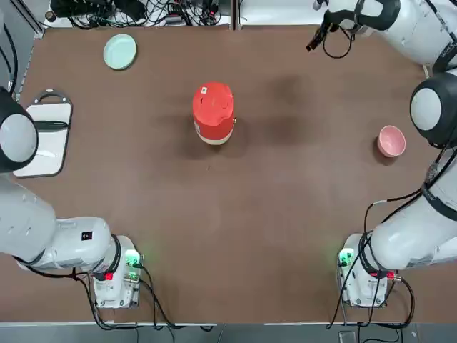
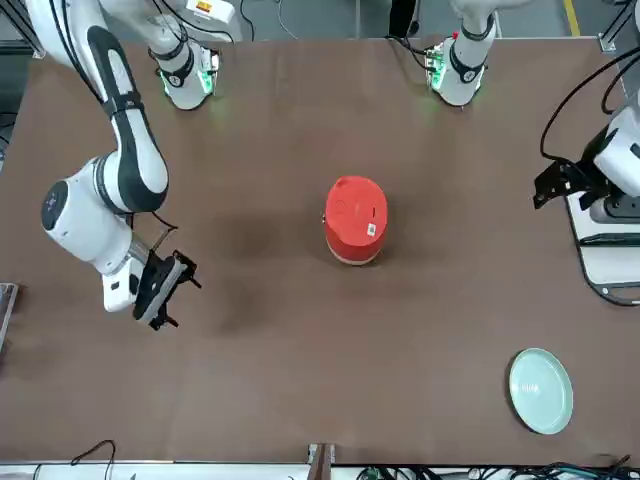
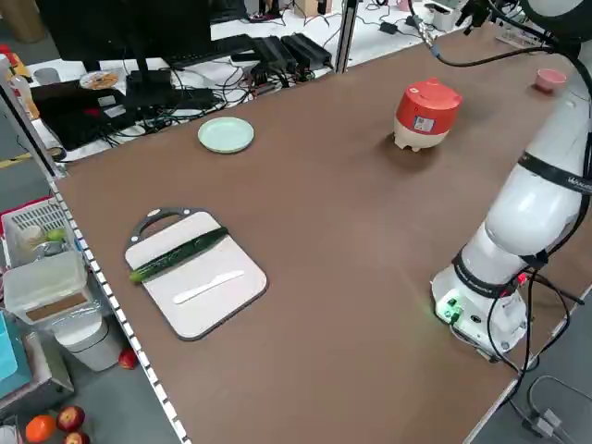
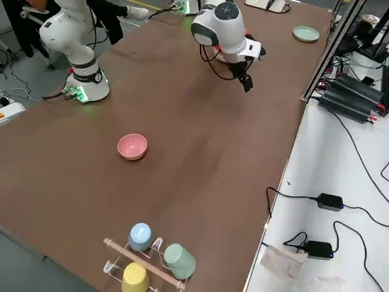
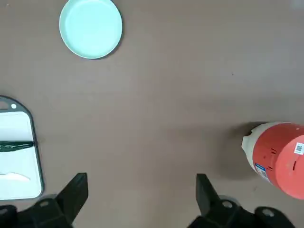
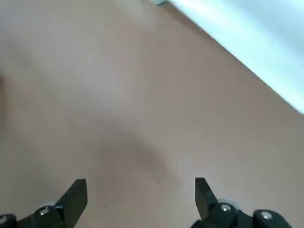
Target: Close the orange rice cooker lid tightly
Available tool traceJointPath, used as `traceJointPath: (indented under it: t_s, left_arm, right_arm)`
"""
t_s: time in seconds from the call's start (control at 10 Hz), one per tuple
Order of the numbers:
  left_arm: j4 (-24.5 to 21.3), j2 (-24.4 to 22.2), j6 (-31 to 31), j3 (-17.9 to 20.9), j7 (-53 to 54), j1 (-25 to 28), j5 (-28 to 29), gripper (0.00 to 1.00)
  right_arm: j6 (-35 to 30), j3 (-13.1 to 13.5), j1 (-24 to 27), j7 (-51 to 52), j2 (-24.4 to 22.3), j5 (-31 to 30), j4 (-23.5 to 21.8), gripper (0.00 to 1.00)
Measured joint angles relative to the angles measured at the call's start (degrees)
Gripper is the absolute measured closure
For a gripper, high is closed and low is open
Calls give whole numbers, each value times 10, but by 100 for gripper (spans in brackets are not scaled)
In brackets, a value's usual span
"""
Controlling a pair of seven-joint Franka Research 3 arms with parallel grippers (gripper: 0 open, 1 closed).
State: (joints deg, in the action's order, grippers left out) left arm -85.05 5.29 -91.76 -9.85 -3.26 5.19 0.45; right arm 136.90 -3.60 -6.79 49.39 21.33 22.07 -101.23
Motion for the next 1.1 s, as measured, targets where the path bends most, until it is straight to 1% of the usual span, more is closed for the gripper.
traceJointPath:
  t_s: [0.2, 0.3, 0.5, 0.7, 0.9, 1.1]
  left_arm:
    - [0, 0, 0, 0, 1, 5, 0, 0]
    - [0, 0, 0, 0, 1, 5, 0, 0]
    - [-1, 0, 4, -2, 0, 5, 0, 0]
    - [-1, 0, 8, -4, 1, 4, 0, 0]
    - [-1, 0, 10, -4, 1, 5, 0, 0]
    - [-1, 0, 10, -4, 0, 4, 0, 0]
  right_arm:
    - [-44, -2, 0, -213, -1, -73, 36, 0]
    - [-78, -3, 0, -301, -1, -94, 53, 0]
    - [-184, -2, 1, -421, -1, -116, 105, 0]
    - [-279, 2, 3, -479, -2, -134, 150, 0]
    - [-353, 7, 4, -496, -3, -154, 183, 0]
    - [-424, 14, 19, -498, -4, -176, 219, 0]
